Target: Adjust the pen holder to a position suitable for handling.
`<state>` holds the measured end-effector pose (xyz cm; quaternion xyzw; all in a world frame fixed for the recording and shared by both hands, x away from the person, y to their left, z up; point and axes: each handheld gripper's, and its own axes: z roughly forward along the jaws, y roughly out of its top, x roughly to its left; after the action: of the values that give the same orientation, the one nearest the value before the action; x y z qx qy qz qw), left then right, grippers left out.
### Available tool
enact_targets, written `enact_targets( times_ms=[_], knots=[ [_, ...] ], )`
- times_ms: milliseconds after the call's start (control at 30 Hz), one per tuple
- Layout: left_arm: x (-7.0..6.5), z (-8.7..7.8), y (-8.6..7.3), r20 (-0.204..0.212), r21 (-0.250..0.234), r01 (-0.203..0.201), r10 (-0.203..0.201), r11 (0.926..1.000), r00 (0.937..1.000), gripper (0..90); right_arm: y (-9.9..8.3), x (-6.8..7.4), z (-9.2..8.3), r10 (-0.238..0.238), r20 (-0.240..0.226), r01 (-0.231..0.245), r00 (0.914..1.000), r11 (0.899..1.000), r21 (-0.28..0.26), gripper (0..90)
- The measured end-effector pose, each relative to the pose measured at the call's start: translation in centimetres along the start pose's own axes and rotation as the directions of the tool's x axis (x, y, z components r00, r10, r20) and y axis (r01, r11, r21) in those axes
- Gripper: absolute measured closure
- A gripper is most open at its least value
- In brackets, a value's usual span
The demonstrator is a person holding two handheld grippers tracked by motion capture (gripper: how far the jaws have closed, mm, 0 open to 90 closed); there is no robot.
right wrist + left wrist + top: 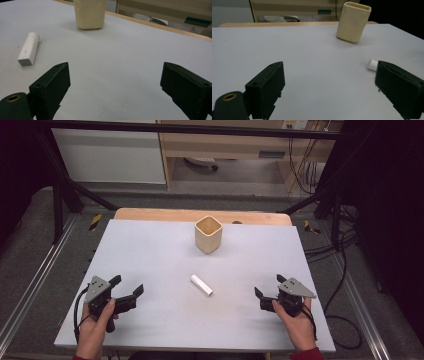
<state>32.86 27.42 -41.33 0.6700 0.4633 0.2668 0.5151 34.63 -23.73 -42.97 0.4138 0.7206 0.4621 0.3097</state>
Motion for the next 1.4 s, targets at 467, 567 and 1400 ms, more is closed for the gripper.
enact_targets(
  times_ms=[467,567,1400],
  knots=[
    [-0.1,-0.6,0.1,0.018,-0.026,-0.005,0.005,0.9997,0.9998,5.7,1.3,2.8,0.5,-0.057,-0.068,0.061,0.9960,0.997,0.049,5.0],
    [0.2,-0.6,0.2,0.006,-0.023,0.002,-0.002,0.9997,1.0000,6.2,2.0,3.7,1.0,-0.070,-0.095,0.075,0.9930,0.996,0.047,5.0],
    [-0.8,0.2,0.0,0.033,0.024,-0.040,0.039,0.9989,0.9987,6.1,7.1,8.7,6.8,-0.097,-0.208,0.109,0.9734,0.993,0.046,8.8]
  ],
)
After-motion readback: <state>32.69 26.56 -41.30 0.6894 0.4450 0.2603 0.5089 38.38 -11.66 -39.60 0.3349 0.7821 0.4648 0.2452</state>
